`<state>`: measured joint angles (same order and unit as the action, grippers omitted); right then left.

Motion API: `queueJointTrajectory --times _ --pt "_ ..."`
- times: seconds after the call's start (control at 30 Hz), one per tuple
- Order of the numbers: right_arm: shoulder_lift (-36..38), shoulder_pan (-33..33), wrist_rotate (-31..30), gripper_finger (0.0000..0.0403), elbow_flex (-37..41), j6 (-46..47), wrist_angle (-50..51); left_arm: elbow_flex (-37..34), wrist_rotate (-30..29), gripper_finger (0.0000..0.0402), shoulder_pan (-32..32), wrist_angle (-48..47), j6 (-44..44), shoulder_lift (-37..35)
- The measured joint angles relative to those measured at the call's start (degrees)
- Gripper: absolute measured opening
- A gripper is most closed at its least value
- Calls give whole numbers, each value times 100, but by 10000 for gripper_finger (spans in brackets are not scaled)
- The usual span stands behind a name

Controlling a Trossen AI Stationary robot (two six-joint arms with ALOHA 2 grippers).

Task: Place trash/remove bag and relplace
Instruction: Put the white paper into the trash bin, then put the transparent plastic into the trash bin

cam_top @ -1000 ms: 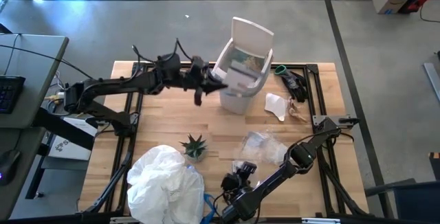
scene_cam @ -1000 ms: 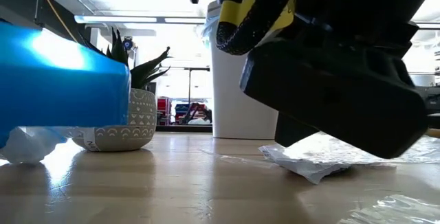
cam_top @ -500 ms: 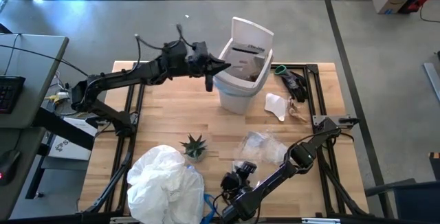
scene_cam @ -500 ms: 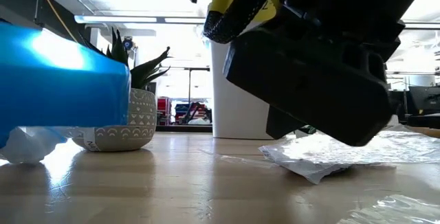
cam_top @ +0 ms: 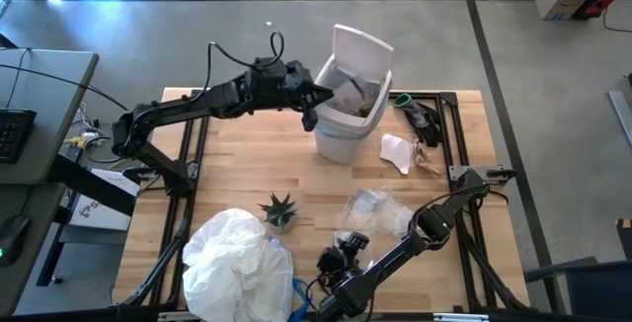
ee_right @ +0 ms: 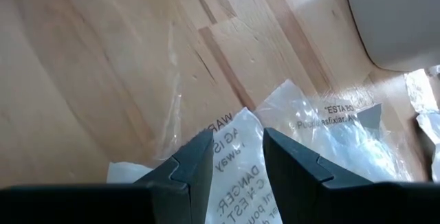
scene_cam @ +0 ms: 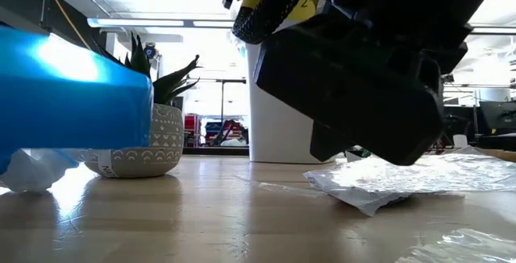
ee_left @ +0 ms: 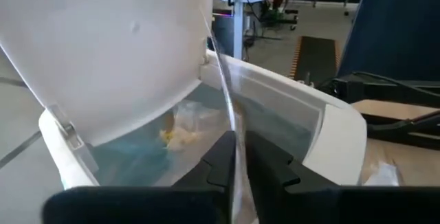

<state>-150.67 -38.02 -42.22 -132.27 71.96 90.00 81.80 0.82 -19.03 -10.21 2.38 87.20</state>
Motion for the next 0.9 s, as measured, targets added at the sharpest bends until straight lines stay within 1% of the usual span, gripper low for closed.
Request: queueJointTrajectory --times 0.23,0.33,0.5,0.6,0.77,0.83,0.9 --pt "0 0 -64 114 0 8 1 0 19 110 -2 -102 -162 -19" --pt "0 -2 -63 114 0 24 2 -2 137 132 24 -104 -175 -118" --pt "0 -2 -18 114 0 24 2 -2 556 137 172 -222 -28 -606" --pt "0 -2 -15 114 0 21 1 -2 775 134 308 -724 -20 -1075" --pt "106 29 -86 114 0 1 0 -3 703 126 660 -2333 115 -1788" --pt "249 84 -197 114 0 -51 -1 -114 520 121 880 -2899 113 -2018" --pt "444 173 -369 114 0 -183 3 -389 238 117 1106 -3245 74 -2264"
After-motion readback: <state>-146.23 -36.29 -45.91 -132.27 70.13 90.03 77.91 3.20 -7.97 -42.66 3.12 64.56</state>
